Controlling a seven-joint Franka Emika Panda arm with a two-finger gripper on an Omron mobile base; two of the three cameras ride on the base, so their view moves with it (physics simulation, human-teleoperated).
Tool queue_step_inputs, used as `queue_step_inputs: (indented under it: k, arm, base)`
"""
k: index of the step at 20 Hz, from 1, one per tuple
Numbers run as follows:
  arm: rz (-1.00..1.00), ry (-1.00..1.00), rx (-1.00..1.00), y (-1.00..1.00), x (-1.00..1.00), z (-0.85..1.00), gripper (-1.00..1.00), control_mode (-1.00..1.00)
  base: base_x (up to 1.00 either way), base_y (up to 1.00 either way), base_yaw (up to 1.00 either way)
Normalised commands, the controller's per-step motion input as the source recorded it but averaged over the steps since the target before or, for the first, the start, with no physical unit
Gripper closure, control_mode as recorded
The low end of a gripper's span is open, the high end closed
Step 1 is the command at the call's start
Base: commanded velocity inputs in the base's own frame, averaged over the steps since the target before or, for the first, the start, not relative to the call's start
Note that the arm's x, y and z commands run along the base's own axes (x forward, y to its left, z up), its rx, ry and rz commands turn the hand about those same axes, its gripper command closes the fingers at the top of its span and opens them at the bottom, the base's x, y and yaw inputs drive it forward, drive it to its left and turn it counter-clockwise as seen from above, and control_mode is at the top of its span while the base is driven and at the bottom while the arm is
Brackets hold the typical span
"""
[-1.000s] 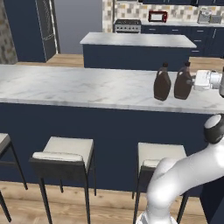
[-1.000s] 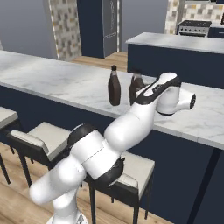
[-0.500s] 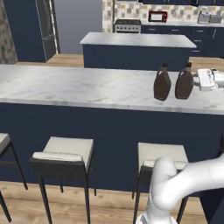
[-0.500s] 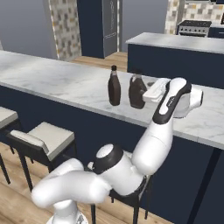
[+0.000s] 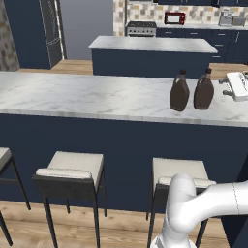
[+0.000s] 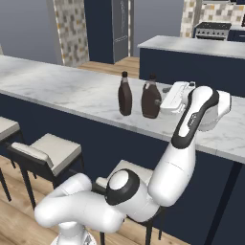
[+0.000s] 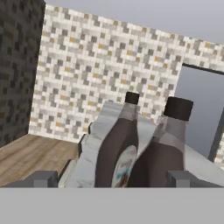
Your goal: The dining table condiment station is running low on syrup bottle. Refill the condiment station by opening the cabinet and taking the syrup bottle from the cabinet and placing it on the dining table.
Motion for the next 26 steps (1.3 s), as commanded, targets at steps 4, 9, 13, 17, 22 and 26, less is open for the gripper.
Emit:
queue_step_inputs:
  k: [4, 9, 13, 17, 22, 26]
  arm:
    - [-0.08, -0.18, -0.13, 0.53, -0.99, 0.06, -1.0, -1.0]
    - [-0.28, -0.29, -0.12, 0.65, -0.99, 0.0, -1.0, -1.0]
    - [-0.24, -0.34, -0.09, 0.6, -0.83, 0.13, -1.0, -1.0]
    - [-0.22, -0.39, -0.13, 0.84, -0.69, 0.23, -1.0, -1.0]
    - [-0.11, -0.34, -0.12, 0.69, -0.49, 0.47, -1.0, -1.0]
    - [0.0, -0.32, -0.08, 0.31, -0.29, 0.65, -1.0, -1.0]
  base:
    - [0.0, 0.0, 0.0]
    - [0.0, 0.0, 0.0]
    - [0.0, 0.0, 0.0]
    - [0.0, 0.0, 0.0]
    - [0.0, 0.0, 0.0]
    - [0.0, 0.0, 0.0]
